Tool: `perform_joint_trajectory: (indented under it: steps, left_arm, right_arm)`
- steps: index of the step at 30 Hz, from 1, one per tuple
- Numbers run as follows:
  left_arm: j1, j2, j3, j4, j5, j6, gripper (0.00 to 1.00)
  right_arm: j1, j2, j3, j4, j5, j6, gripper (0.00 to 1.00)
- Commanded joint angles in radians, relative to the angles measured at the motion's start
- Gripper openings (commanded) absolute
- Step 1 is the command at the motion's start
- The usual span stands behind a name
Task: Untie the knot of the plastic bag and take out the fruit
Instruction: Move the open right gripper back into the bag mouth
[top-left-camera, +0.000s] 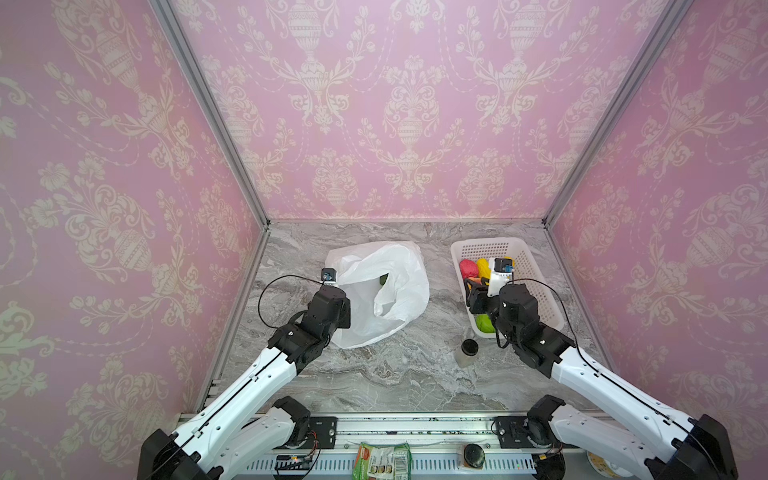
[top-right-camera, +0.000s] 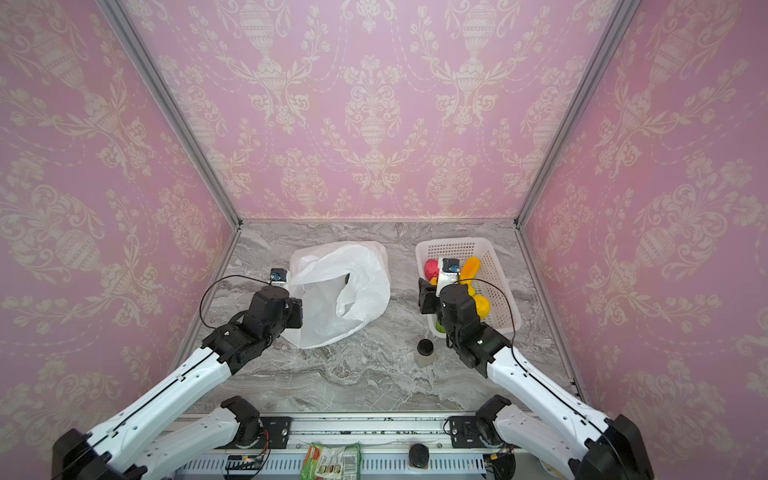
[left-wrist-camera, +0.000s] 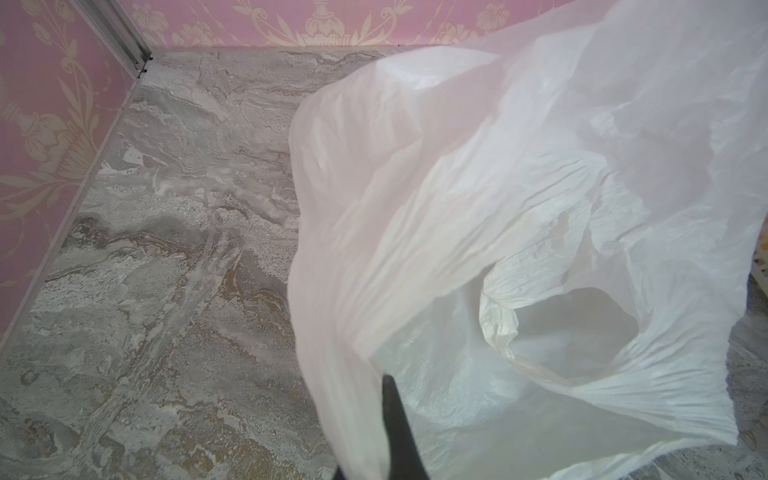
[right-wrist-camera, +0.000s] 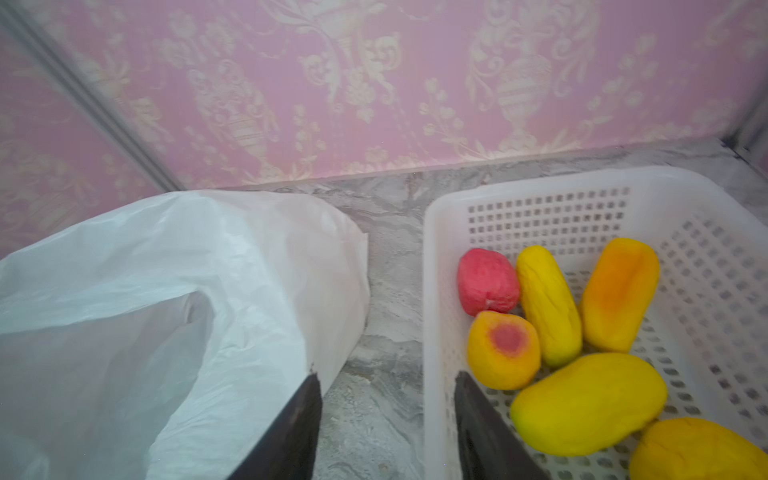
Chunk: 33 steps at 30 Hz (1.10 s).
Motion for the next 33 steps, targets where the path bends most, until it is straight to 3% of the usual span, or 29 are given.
perform_joint_trajectory:
  steps: [1,6,10,16,23,30,33]
  left_arm:
    - [0.006,0.004,0.002,-0.002,0.028,-0.003,0.00]
    - [0.006,0.006,0.001,-0.002,0.031,-0.003,0.00]
    - [0.006,0.002,0.002,-0.002,0.030,-0.003,0.00]
    - [0.006,-0.001,0.002,-0.004,0.032,-0.001,0.00]
    - [0.008,0.002,0.003,0.000,0.049,-0.001,0.00]
    - [0.001,-0.014,0.011,0.002,0.125,0.009,0.00]
    - [-0.080,-0.021,0.054,-0.008,0.089,0.034,0.00]
  right_arm:
    - [0.141,0.023,0.020,0.095,-0.034,-0.160,0.47]
    - [0.373,0.221,0.119,0.165,-0.055,-0.315,0.46]
    - [0.456,0.396,0.210,0.202,-0.074,-0.337,0.45]
    - [0.455,0.584,0.245,0.351,-0.125,-0.257,0.44]
    - [0.436,0.797,0.333,0.398,-0.064,-0.151,0.40]
    - [0.347,0.912,0.388,0.353,-0.037,0.008,0.37]
    - [0.320,0.923,0.415,0.283,0.032,0.035,0.38]
